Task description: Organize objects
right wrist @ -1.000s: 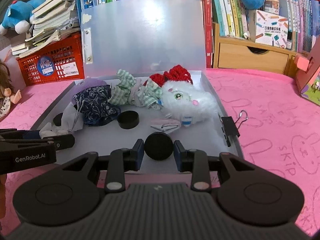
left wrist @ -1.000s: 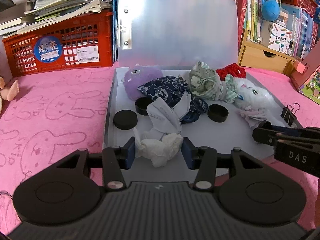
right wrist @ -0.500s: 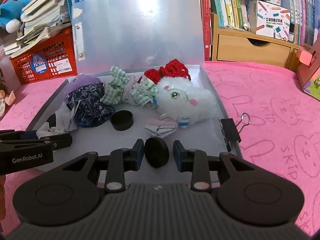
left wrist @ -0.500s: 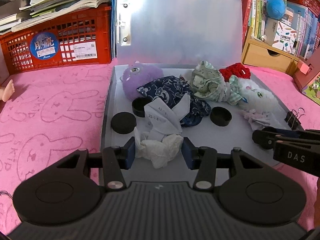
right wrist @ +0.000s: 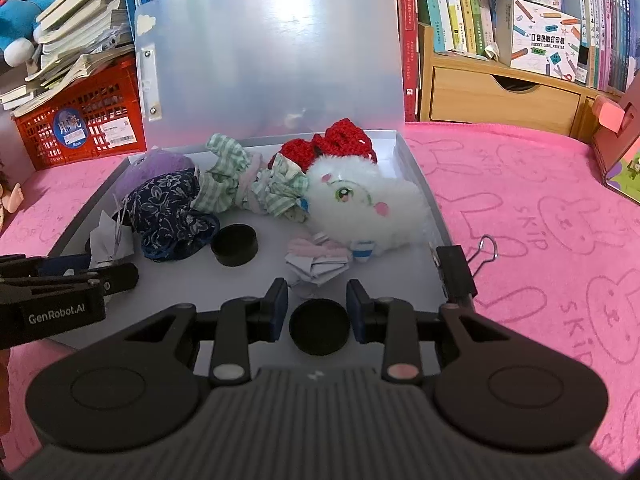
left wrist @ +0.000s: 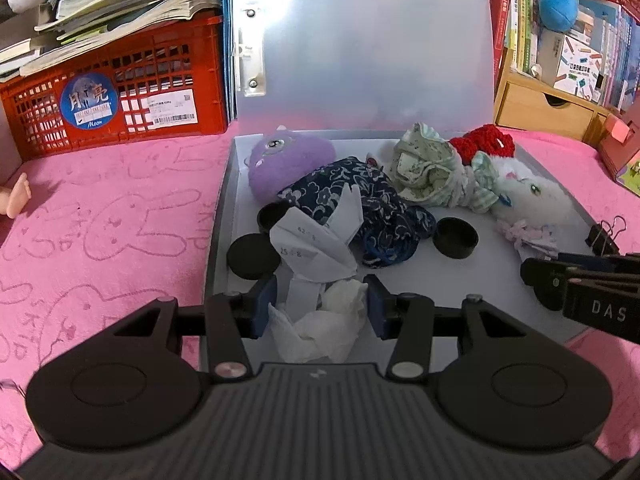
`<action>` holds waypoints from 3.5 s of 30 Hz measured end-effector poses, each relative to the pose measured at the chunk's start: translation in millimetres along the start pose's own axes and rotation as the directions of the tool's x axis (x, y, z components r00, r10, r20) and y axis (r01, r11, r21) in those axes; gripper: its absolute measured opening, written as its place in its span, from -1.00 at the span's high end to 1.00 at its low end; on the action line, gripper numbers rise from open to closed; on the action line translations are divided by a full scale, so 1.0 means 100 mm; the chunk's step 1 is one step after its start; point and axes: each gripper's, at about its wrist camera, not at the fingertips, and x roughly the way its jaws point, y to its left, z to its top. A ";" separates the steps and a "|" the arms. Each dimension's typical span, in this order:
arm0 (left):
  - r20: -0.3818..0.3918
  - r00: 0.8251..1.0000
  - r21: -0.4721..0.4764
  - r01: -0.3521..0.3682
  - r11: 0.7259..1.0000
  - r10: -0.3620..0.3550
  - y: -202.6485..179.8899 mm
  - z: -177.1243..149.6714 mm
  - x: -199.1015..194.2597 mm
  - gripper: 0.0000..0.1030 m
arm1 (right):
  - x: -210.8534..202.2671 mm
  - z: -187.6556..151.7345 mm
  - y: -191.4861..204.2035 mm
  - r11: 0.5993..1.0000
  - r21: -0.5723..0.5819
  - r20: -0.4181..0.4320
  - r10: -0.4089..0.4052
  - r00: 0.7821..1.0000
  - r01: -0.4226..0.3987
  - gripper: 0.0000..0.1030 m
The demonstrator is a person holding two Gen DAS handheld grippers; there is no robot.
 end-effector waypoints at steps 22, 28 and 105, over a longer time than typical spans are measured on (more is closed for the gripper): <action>0.040 0.999 0.040 0.006 0.999 -0.008 -0.04 -0.12 -0.08 -0.09 | -0.06 -0.11 0.05 0.999 -0.033 0.036 0.008 0.999 -0.006 -0.06; 0.044 0.998 0.044 0.032 0.999 -0.034 -0.06 -0.15 -0.11 -0.28 | -0.09 -0.14 0.06 0.999 -0.039 0.040 0.020 0.999 -0.018 -0.16; 0.132 0.987 0.035 0.085 0.996 -0.089 -0.03 -0.34 -0.76 -0.72 | -0.74 -0.29 0.07 1.000 -0.009 0.195 0.030 0.980 -0.029 -0.83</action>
